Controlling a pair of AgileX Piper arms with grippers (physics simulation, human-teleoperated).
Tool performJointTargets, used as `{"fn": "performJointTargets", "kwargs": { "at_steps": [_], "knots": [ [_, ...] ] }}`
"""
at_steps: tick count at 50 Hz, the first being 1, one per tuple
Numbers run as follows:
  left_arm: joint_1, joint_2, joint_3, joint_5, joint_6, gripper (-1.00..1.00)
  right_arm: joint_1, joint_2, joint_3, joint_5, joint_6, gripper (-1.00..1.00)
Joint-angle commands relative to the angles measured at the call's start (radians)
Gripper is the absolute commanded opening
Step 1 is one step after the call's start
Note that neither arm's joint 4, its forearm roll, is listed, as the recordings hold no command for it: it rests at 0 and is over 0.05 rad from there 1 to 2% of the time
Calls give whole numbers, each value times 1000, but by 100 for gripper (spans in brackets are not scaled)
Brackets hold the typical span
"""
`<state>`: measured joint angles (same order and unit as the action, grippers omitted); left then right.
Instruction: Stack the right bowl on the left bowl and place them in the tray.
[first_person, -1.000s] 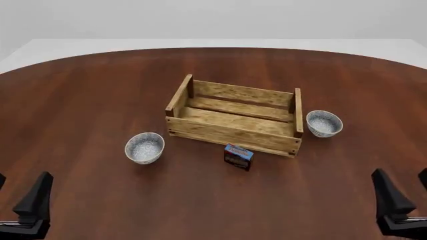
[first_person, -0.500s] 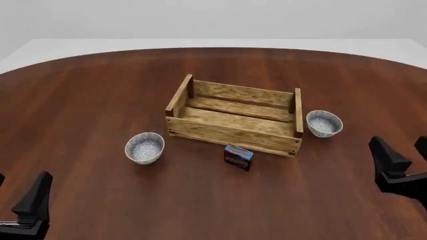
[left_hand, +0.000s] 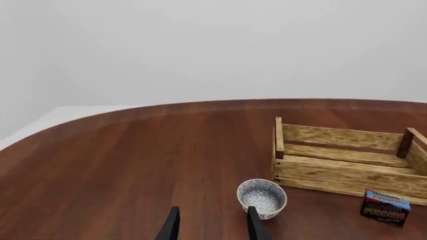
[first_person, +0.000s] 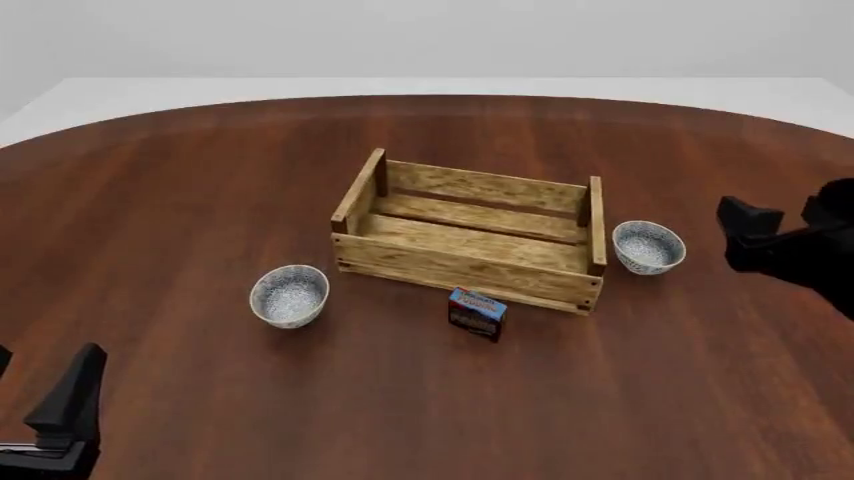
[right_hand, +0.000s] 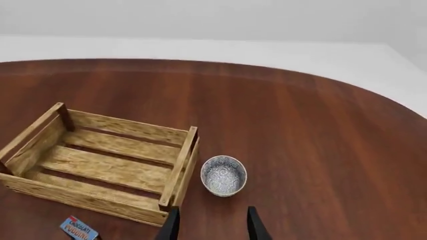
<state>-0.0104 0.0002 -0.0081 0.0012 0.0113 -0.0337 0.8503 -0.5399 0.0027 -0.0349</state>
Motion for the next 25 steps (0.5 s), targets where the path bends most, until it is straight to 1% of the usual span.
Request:
{"fn": "performJointTargets", "kwargs": {
  "at_steps": [1,2,3,5,14,17,20,21,25],
  "knots": [
    [10,0,-1,6,-6,100,-36,150,-152,58,-19,100],
    [9,0,-3,7,-7,100,-35,158,-162,59,-13,100],
    [10,0,-7,10,-5,100,-38,187,-182,69,6,100],
    [9,0,-10,16,-1,100,-44,219,-205,65,-10,100],
    [6,0,-24,28,5,100,-63,348,-294,78,-10,100],
    [5,0,-17,30,13,100,-73,390,-316,79,-13,100],
    [0,0,-21,34,6,100,-76,410,-329,79,-10,100],
    [-1,0,-25,39,6,100,-73,446,-343,76,-10,100],
    [-2,0,-34,43,6,100,-86,493,-367,74,-17,100]
  ]
}}
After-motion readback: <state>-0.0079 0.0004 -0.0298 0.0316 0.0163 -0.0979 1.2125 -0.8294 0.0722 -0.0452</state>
